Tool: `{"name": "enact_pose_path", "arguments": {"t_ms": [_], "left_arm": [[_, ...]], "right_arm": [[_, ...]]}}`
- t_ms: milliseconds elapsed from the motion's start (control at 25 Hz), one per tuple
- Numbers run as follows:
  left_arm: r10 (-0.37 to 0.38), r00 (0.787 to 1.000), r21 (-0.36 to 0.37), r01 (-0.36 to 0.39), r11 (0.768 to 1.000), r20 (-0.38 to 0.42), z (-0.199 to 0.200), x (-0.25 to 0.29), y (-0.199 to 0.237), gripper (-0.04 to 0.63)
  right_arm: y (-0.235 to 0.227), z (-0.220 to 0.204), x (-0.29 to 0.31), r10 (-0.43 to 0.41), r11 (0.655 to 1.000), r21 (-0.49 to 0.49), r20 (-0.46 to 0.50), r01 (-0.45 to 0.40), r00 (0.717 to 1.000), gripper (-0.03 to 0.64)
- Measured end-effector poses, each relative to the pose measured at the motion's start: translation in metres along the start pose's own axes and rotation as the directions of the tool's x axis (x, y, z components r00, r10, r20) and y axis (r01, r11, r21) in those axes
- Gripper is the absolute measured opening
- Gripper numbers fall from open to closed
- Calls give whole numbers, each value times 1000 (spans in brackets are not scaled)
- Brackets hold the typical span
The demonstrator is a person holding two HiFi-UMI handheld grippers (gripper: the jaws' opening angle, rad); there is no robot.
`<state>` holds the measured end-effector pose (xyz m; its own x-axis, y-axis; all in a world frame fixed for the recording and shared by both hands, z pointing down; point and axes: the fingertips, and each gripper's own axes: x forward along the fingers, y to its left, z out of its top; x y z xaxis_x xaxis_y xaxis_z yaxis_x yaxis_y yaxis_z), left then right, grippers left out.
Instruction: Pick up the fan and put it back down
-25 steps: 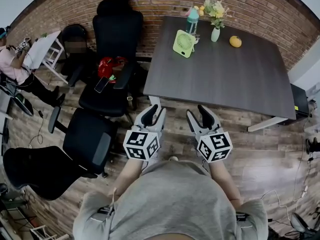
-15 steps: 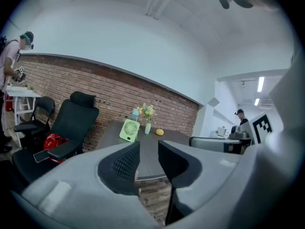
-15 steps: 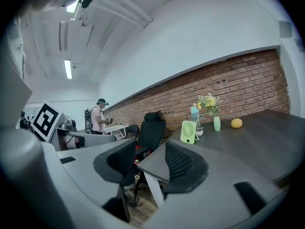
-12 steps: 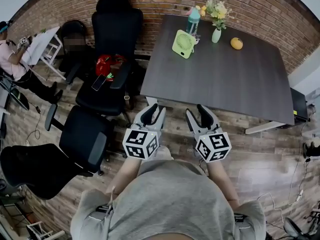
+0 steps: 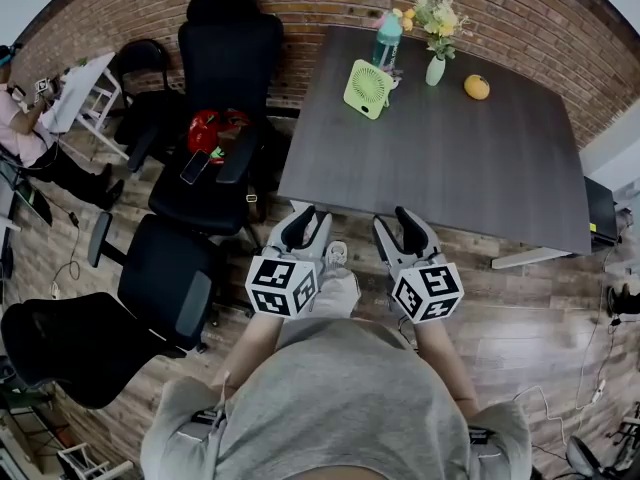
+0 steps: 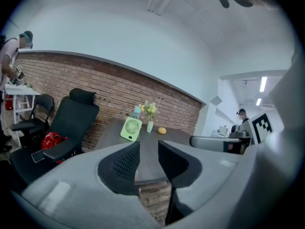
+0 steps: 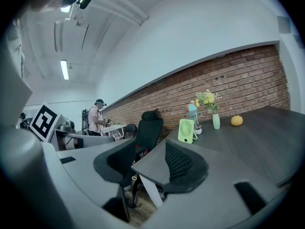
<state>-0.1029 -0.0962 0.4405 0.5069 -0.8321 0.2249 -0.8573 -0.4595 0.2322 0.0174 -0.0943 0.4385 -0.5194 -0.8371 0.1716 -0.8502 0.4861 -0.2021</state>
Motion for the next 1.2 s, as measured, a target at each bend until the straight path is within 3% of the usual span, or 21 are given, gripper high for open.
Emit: {"name": "enact_pose_path", "arguments": {"t_ms": [1200], "left_arm": [[-19,999,-22,18,1000,-50,66,191,112,115]], "right_arm": [[-130,58,211,-18,1000,-19,-51,17,999,207]]}}
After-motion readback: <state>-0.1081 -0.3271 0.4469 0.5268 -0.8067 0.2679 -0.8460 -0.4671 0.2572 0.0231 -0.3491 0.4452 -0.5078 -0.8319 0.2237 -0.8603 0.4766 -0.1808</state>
